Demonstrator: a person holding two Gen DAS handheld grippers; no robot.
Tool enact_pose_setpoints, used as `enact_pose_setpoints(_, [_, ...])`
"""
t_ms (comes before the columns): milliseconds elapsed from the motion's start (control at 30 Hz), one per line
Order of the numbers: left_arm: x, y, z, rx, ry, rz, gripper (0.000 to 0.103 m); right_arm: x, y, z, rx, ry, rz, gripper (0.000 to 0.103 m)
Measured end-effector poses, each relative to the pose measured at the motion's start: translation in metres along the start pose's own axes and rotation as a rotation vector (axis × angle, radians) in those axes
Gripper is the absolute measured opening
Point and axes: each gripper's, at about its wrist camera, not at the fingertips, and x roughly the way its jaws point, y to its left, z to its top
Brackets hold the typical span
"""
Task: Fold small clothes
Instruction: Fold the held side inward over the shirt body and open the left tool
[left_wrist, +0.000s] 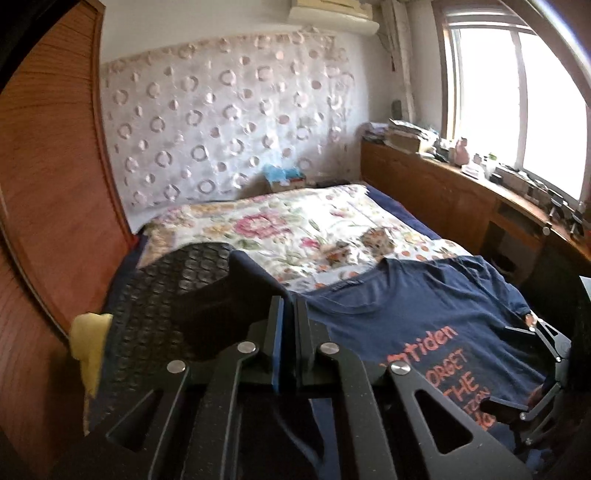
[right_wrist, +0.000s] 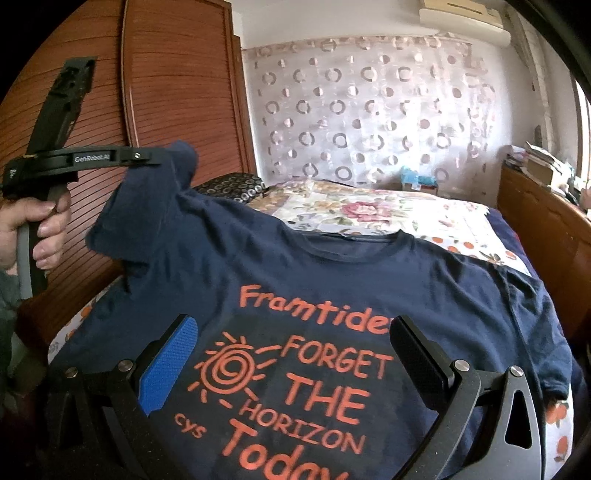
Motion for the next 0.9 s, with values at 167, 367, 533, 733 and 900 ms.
enact_pose_setpoints(167, [-0.006, -0.008, -0.007, 0.005, -0.013, -0.018, 0.047, 0.001, 0.005, -0.001, 0.01, 0.007, -0.01, 0.103])
enact_pose_setpoints(367, [-0.021, 0.002, -0.024, -0.011, -0.028, 0.002, 0.079, 0.001, 0.008, 0.0, 0.02, 0.009, -0.013, 0.103])
enact_pose_setpoints(533, [-0.03, 0.008, -0.054, -0.044, -0.032, 0.029, 0.079, 0.003, 0.003, 0.001, 0.019, 0.018, -0.01, 0.103])
enact_pose_setpoints(733, [-0.041, 0.013, -0.087, -0.106, -0.043, 0.044, 0.079, 0.018, -0.001, 0.019, -0.035, 0.034, 0.06, 0.096])
enact_pose_setpoints(900, [-0.049, 0.015, -0.103, -0.119, -0.051, 0.068, 0.079, 0.047, 0.013, 0.04, -0.109, 0.058, 0.13, 0.093])
